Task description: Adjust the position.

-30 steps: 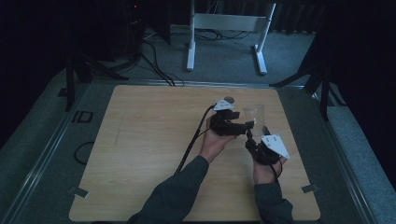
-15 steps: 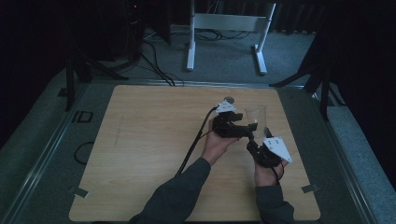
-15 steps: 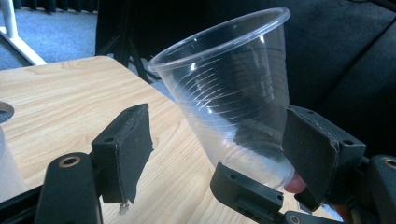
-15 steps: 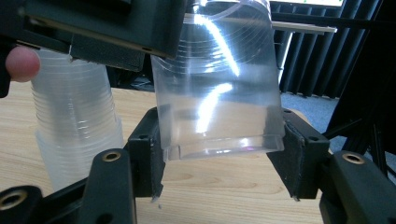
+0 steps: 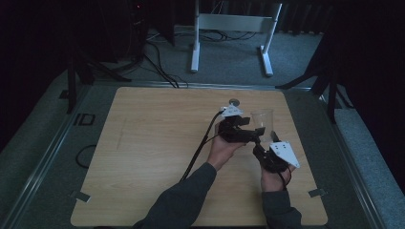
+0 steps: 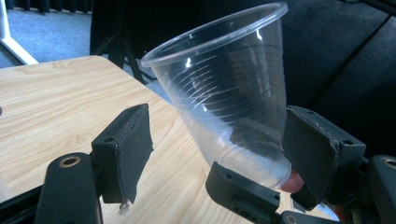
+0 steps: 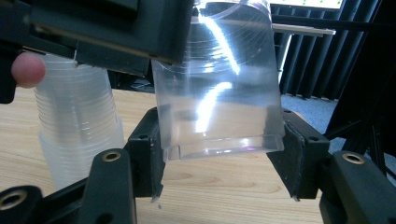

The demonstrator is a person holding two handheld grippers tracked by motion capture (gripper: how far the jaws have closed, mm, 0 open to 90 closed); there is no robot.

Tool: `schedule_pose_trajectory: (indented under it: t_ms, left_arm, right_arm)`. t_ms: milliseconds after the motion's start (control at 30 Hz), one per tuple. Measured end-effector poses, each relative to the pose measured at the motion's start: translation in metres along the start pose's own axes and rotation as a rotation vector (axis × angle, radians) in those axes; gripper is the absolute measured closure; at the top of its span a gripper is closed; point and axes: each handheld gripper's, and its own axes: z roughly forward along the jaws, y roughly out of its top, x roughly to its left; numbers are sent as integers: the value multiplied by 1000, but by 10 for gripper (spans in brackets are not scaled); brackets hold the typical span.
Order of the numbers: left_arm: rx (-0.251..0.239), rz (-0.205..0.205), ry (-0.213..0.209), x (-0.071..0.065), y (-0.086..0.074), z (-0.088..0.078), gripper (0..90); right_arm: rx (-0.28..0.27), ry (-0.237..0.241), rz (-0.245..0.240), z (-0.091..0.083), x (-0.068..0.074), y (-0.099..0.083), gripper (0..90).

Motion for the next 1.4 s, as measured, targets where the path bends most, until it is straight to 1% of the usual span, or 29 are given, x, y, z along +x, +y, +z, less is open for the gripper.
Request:
schedule_pose_trajectory:
  t_ms: [267, 467, 767, 933, 1033, 1133, 1167, 1267, 1400]
  left_arm:
    - [-6, -7, -18, -3, 3, 4, 247]
    - [-10, -33, -29, -3, 3, 9, 240]
    - [-21, -49, -36, -2, 3, 13, 222]
    - [-40, -70, -35, -2, 4, 14, 222]
    - [-57, -97, -35, -1, 6, 15, 223]
    - [-60, -105, -36, 0, 7, 15, 223]
    - [-68, -116, -40, -1, 8, 16, 223]
    - [-70, -119, -39, -1, 8, 16, 223]
    - [-76, -138, -40, 0, 9, 18, 224]
  right_arm:
    - [-8, 0, -4, -2, 0, 0, 419]
    - [-9, 2, -4, -2, 1, -1, 419]
    - [-14, 5, -5, -4, 2, -2, 419]
    - [-17, 5, -4, -4, 3, -2, 419]
    - [-18, 7, -6, -4, 3, -3, 419]
    - [-17, 9, -8, -4, 3, -3, 419]
    - [-18, 8, -8, -4, 3, -3, 419]
    - [-16, 9, -8, -4, 3, -4, 419]
    - [-15, 9, -5, -3, 2, -4, 419]
